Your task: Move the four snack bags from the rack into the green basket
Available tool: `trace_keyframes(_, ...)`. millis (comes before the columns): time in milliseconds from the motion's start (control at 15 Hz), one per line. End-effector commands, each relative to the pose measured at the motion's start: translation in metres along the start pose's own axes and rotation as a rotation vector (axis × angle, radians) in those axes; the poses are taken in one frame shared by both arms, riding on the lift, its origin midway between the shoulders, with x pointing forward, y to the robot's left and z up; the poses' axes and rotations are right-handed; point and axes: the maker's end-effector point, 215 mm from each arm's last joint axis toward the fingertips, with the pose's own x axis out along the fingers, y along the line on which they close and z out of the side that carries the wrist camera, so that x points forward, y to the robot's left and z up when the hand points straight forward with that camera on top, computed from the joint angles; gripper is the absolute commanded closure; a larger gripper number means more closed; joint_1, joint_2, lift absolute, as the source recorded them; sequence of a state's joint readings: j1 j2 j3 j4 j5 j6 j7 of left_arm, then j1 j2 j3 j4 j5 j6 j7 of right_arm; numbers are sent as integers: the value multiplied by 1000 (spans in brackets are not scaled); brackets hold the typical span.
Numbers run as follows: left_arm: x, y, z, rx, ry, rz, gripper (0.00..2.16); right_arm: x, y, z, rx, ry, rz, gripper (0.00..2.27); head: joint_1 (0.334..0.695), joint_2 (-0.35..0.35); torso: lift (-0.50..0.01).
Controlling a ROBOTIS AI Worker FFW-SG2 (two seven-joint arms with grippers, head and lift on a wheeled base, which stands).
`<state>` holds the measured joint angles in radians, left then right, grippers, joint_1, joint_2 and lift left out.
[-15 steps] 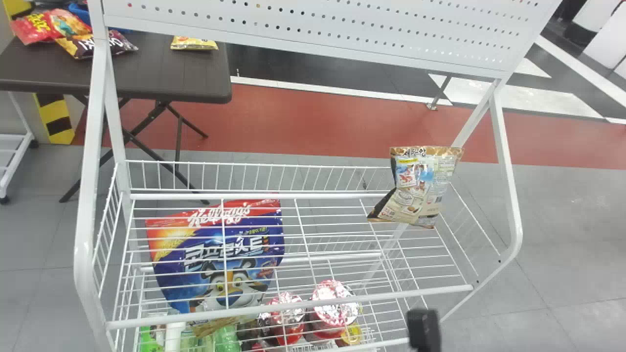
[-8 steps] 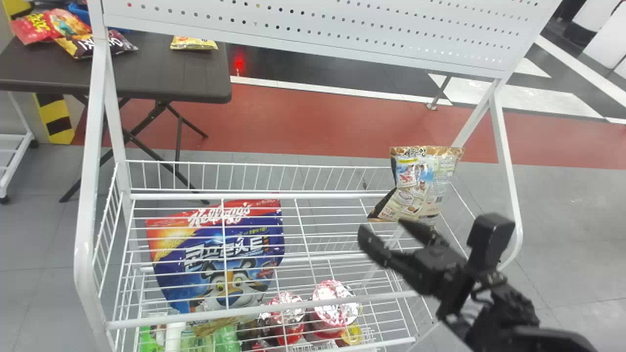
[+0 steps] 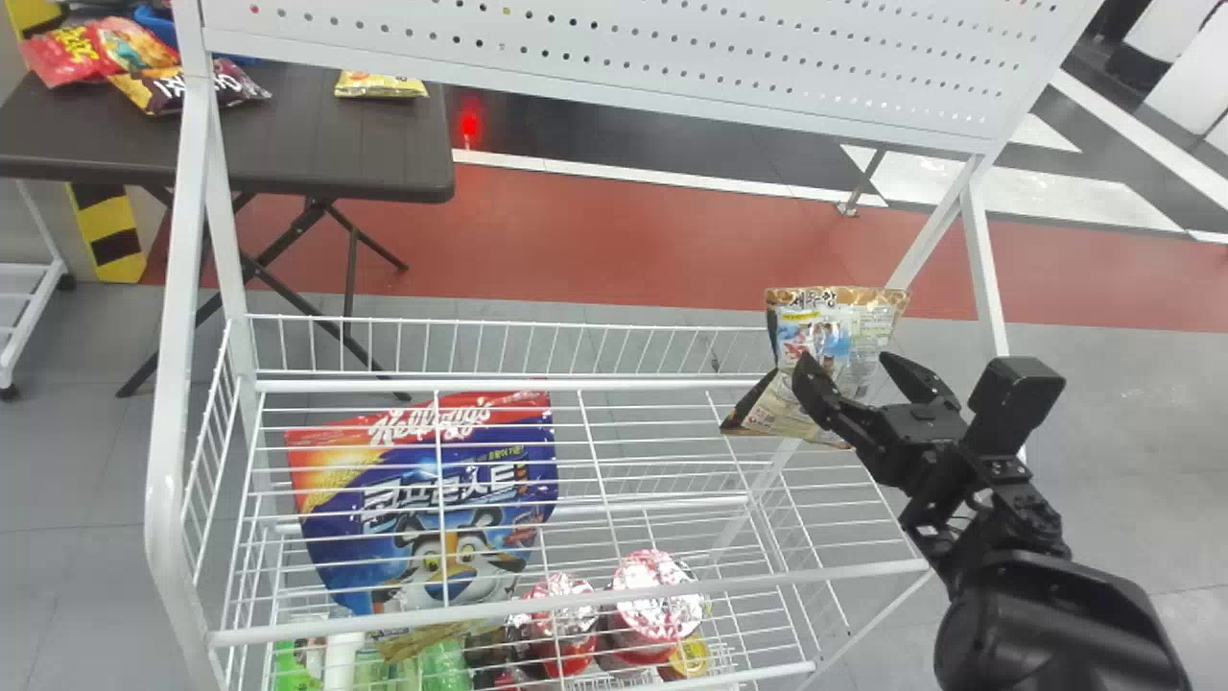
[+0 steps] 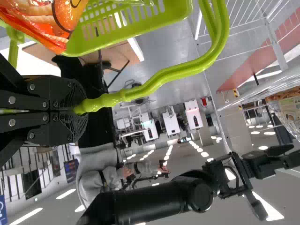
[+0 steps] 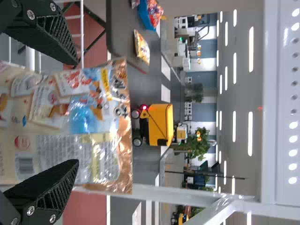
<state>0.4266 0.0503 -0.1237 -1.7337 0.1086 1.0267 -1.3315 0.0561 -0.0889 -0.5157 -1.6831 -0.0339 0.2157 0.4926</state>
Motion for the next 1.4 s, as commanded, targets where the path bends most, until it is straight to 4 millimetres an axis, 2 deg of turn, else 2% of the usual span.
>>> trace_keyframes(0, 1, -1, 0, 0, 4, 1, 1787, 11, -13, -13, -9, 17, -13, 70, 695, -350, 0)
trace_keyframes(133, 1, -1, -1, -3, 4, 1, 1787, 21, -19, -26, -15, 51, -2, 174, 695, -350, 0)
trace_keyframes(267, 1, 0, -1, -6, 4, 2, 1787, 29, -21, -31, -20, 76, 13, 454, 695, -350, 0)
trace_keyframes(333, 1, 0, -1, -6, 4, 2, 1787, 30, -18, -35, -14, 92, 31, 886, 695, -350, 0)
trace_keyframes(400, 1, 0, -1, -9, 5, 3, 1787, 30, -15, -44, 11, 122, 38, 1733, 695, -350, 0)
trace_keyframes(467, 1, 0, -2, -10, 4, 2, 1787, 29, -14, -48, 30, 136, 49, 2020, 695, -350, 0)
trace_keyframes(600, 1, 1, -2, -9, 4, 3, 1787, 25, -12, -47, 36, 128, 58, 2101, 695, -350, 0)
trace_keyframes(800, 1, 1, -2, -10, 5, 5, 1787, 8, -5, -38, 51, 93, 73, 2125, 695, -350, 0)
trace_keyframes(933, 1, 1, -1, -9, 4, 5, 1787, -9, 10, -19, 36, 51, 90, 2125, 695, -350, 0)
trace_keyframes(1133, 2, 3, -1, -12, 5, 7, 1787, -47, 43, 35, 25, -57, 148, 2125, 695, -350, 0)
trace_keyframes(1200, 2, 3, -1, -10, 5, 7, 1787, -60, 54, 44, 48, -54, 178, 2125, 695, -350, 0)
trace_keyframes(1333, 2, 5, 0, -7, 4, 9, 1787, -95, 93, 36, 97, 43, 278, 2125, 695, -350, 0)
